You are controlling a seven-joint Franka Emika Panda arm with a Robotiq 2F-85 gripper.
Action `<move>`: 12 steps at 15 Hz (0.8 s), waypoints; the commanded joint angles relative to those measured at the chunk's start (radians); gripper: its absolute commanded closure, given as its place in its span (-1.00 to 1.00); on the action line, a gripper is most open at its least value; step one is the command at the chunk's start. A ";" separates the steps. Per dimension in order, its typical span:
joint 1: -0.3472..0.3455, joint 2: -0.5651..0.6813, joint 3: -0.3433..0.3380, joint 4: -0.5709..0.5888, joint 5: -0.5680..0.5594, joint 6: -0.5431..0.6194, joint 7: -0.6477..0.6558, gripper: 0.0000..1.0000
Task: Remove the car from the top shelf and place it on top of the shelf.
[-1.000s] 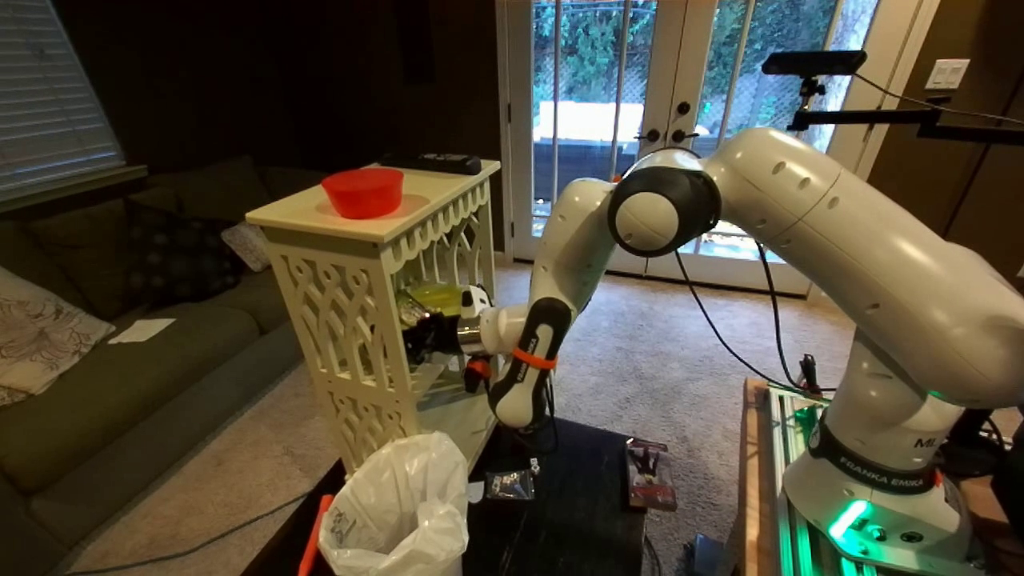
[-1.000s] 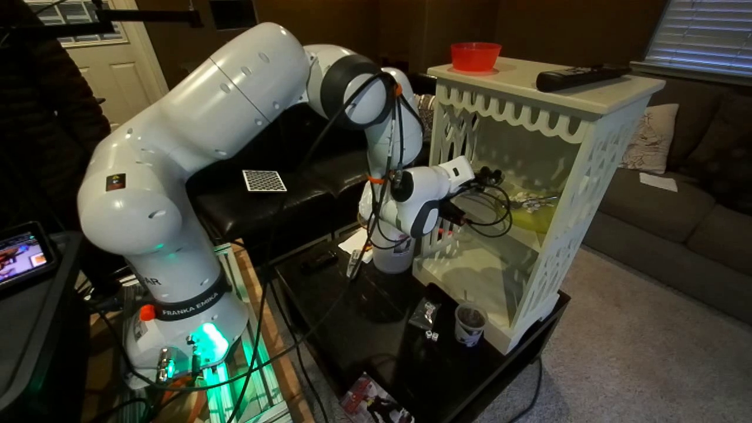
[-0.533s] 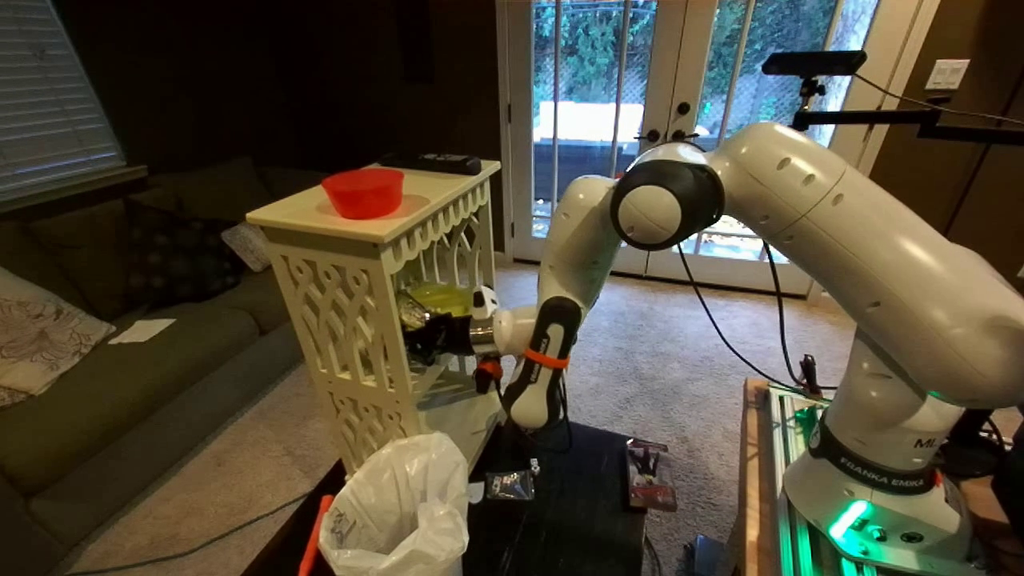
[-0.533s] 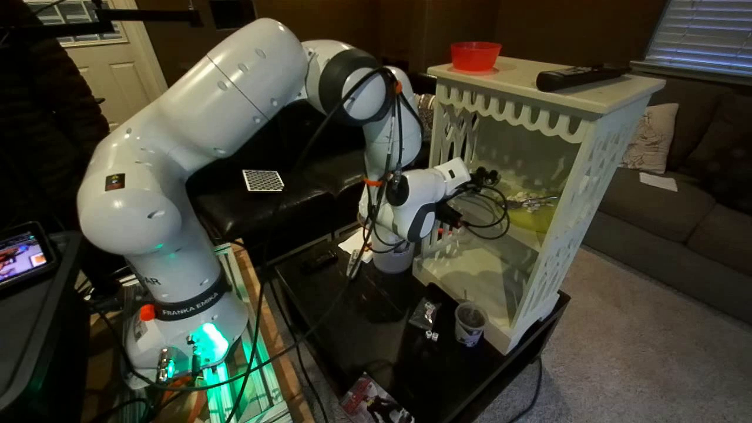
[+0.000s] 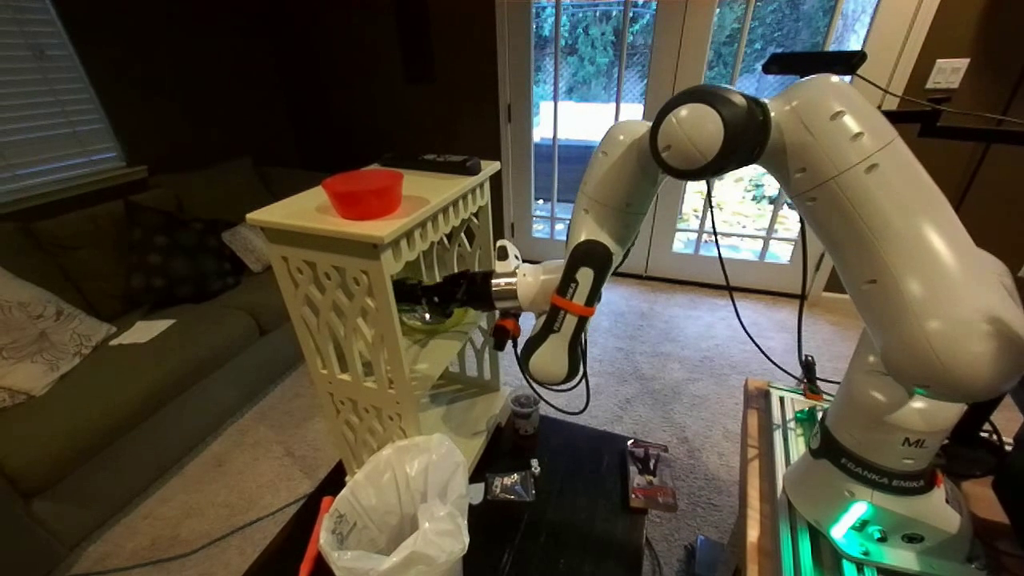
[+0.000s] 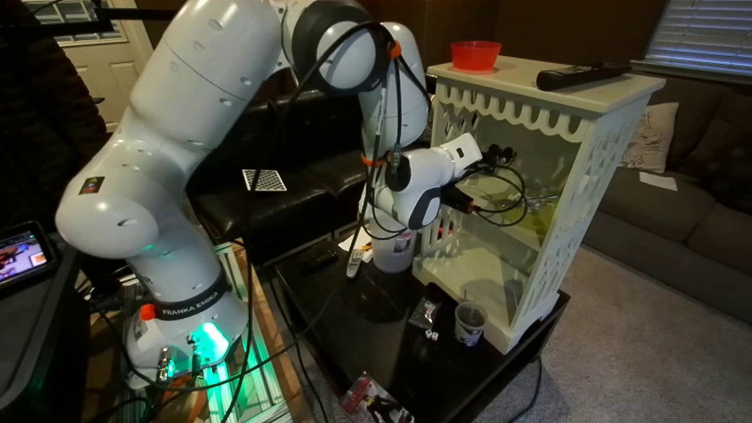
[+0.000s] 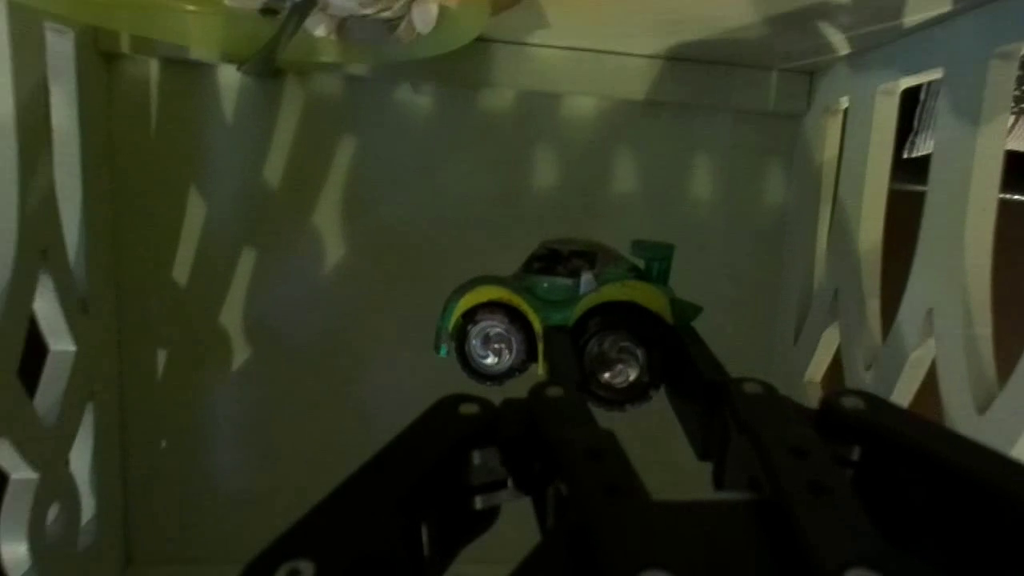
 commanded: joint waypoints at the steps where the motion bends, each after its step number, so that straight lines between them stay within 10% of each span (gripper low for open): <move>1: 0.015 -0.161 -0.085 -0.236 -0.036 -0.001 0.062 0.83; 12: 0.103 -0.438 -0.226 -0.689 -0.076 -0.055 -0.070 0.83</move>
